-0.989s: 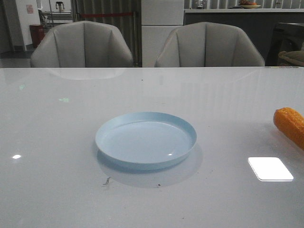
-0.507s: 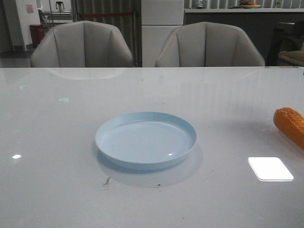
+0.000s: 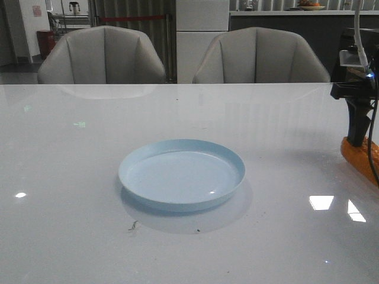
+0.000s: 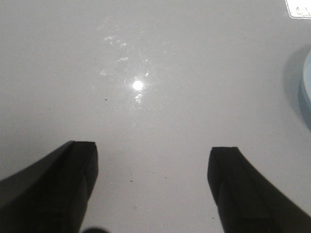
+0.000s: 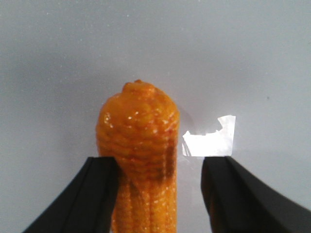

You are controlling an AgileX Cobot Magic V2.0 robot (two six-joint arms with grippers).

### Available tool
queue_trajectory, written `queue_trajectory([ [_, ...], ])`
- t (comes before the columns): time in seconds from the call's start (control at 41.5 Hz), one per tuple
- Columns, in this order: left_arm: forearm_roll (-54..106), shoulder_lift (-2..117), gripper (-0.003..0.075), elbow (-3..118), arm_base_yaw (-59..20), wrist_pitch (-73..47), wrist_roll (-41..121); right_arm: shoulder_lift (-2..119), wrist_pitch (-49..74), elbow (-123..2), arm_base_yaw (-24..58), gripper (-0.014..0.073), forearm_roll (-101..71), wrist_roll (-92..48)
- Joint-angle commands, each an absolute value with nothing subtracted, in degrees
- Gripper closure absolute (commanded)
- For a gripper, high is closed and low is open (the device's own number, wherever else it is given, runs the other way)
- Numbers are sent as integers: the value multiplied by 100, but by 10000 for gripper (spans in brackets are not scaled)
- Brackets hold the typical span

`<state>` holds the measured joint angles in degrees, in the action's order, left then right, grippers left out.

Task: Place corn on plate with both arms
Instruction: 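Lower the right gripper and close it around the orange corn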

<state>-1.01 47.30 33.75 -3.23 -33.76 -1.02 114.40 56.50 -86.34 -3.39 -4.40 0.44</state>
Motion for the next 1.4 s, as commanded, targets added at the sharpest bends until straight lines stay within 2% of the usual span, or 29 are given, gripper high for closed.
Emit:
queue_trajectory([
  [0.0, -51, 4678, 195, 3544, -318, -2951, -115, 11244, 5624, -8812, -374, 106, -476, -40],
  [0.917, -51, 4678, 195, 3544, -318, -2729, -115, 11797, 5789, -8812, -364, 110, -711, -227],
  [0.989, -51, 4678, 195, 3544, -318, -2729, -115, 11830, 5788, -8812, -364, 165, -711, -227],
  [1.11, -51, 4678, 195, 3544, -318, -2729, -115, 11851, 5788, -8812, -364, 369, -711, -227],
  [1.255, -51, 4678, 195, 3544, -318, -2729, -115, 11845, 5886, -8838, -364, 531, -711, -227],
  [1.375, -51, 4678, 195, 3544, -318, -2729, -115, 11827, 6100, -9022, -352, 538, -792, -227],
])
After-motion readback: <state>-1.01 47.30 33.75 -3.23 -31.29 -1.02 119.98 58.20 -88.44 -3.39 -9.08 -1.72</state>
